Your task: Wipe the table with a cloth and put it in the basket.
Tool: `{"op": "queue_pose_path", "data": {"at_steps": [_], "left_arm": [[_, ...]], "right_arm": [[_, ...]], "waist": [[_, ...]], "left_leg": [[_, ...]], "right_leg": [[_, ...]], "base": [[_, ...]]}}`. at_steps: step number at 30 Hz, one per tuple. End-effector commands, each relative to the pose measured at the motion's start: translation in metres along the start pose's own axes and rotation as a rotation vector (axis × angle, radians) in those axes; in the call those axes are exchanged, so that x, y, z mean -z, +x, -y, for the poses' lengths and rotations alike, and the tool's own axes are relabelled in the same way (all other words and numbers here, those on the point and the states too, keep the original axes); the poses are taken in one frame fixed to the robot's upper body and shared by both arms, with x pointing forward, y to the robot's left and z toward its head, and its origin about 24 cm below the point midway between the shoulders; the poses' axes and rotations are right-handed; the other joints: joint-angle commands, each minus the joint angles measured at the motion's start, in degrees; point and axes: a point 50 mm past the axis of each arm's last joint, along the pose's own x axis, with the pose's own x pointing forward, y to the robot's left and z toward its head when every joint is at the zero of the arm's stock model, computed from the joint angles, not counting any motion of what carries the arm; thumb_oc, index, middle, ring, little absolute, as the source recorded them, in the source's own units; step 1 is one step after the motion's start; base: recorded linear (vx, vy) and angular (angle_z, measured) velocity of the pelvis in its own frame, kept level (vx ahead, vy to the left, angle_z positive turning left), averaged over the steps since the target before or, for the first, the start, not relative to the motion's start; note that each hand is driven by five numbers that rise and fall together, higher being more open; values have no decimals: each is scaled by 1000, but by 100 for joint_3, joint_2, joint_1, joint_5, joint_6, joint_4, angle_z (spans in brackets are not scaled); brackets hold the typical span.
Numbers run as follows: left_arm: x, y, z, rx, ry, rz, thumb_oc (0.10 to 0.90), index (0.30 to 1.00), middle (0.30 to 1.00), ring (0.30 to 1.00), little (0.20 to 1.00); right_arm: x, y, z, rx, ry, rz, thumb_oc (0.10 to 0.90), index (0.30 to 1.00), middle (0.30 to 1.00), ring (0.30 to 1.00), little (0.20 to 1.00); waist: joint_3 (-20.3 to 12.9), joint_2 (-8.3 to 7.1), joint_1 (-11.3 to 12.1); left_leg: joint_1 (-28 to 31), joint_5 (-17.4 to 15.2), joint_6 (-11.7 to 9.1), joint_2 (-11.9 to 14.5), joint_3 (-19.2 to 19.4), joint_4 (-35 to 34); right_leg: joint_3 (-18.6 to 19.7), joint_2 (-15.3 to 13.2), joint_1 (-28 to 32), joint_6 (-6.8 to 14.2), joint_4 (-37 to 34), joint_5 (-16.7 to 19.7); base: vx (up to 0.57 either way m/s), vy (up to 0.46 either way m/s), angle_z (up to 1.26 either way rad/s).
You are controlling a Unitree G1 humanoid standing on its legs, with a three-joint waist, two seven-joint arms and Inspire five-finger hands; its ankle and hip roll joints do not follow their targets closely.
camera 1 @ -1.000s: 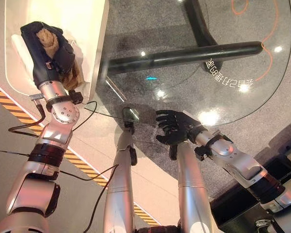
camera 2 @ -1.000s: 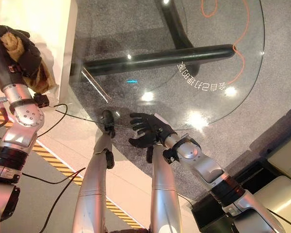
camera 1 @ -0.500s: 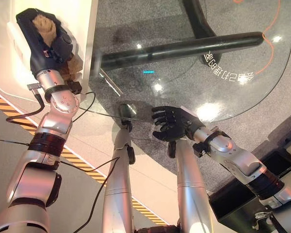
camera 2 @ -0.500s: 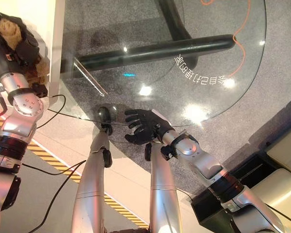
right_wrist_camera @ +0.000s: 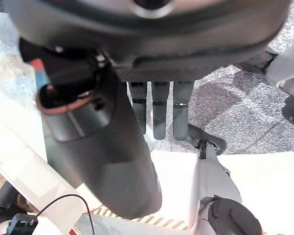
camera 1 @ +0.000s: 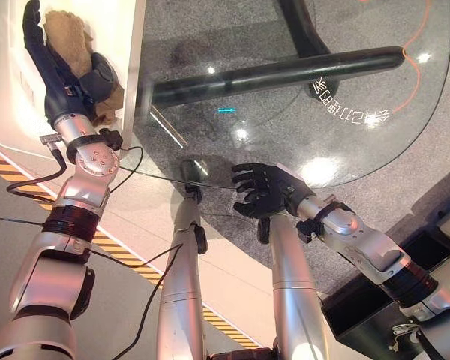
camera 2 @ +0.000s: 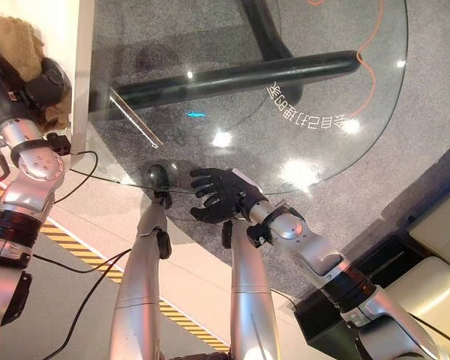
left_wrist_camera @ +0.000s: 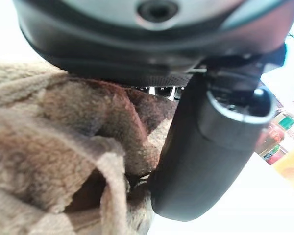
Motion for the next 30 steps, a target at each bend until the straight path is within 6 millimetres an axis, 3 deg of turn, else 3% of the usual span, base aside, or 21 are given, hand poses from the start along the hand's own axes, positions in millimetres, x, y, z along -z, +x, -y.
{"op": "queue_pose_path", "data": {"at_steps": [1,5,14,16,18,21,22,23,30], "left_arm": [[1,12,-24,-98,6,22,800,900,900,900,900],[2,10,-25,-104,8,26,800,900,900,900,900],[-18,5,-32,-142,-105,167,800,900,900,900,900],[-23,4,-34,-150,-132,190,800,900,900,900,900],[-16,-5,-35,-132,-114,179,800,900,900,900,900],[-11,-12,-40,-135,-124,175,800,900,900,900,900],[-3,-19,-42,-125,-119,158,800,900,900,900,900],[-4,-19,-45,-131,-129,162,800,900,900,900,900],[8,-38,-59,-106,-149,132,800,900,900,900,900]], "right_arm": [[8,-3,-11,-36,19,-16,800,900,900,900,900],[9,-3,-12,-37,28,-13,800,900,900,900,900],[16,-12,-13,-1,29,-7,800,900,900,900,900],[13,-13,-11,14,18,13,800,900,900,900,900],[19,-15,-16,14,30,2,800,900,900,900,900],[18,-17,-18,21,27,15,800,900,900,900,900],[24,-20,-21,17,37,4,800,900,900,900,900],[21,-21,-18,24,31,17,800,900,900,900,900],[31,-34,-21,24,49,17,800,900,900,900,900]], "waist": [[-137,-170,150],[-137,-175,156],[-137,-141,185],[-137,-125,176],[-137,-89,224],[-137,-77,252],[-137,-60,282],[-137,-66,278],[-137,-66,350]], "left_leg": [[-117,-851,61,-458,303,785],[-71,-872,75,-469,292,791],[166,-963,93,-452,289,798],[79,-820,143,-472,335,748],[347,-1006,124,-484,259,770],[353,-848,152,-499,306,682],[585,-1022,116,-498,241,711],[484,-863,144,-511,285,651],[984,-861,145,-513,228,497]], "right_leg": [[-37,463,138,185,-1007,638],[-26,467,174,193,-1015,644],[-36,434,384,194,-1009,578],[-40,405,277,170,-1077,733],[-22,425,507,199,-1012,548],[-84,379,514,161,-1078,653],[-67,395,729,190,-1007,469],[-98,368,640,158,-1078,609],[-189,352,1148,152,-1094,493]], "base": [[0,0,0],[0,0,0],[0,0,0],[-39,-26,0],[32,-31,1],[-31,-42,1],[-22,-50,2],[-28,-68,1],[-39,-77,2]]}}
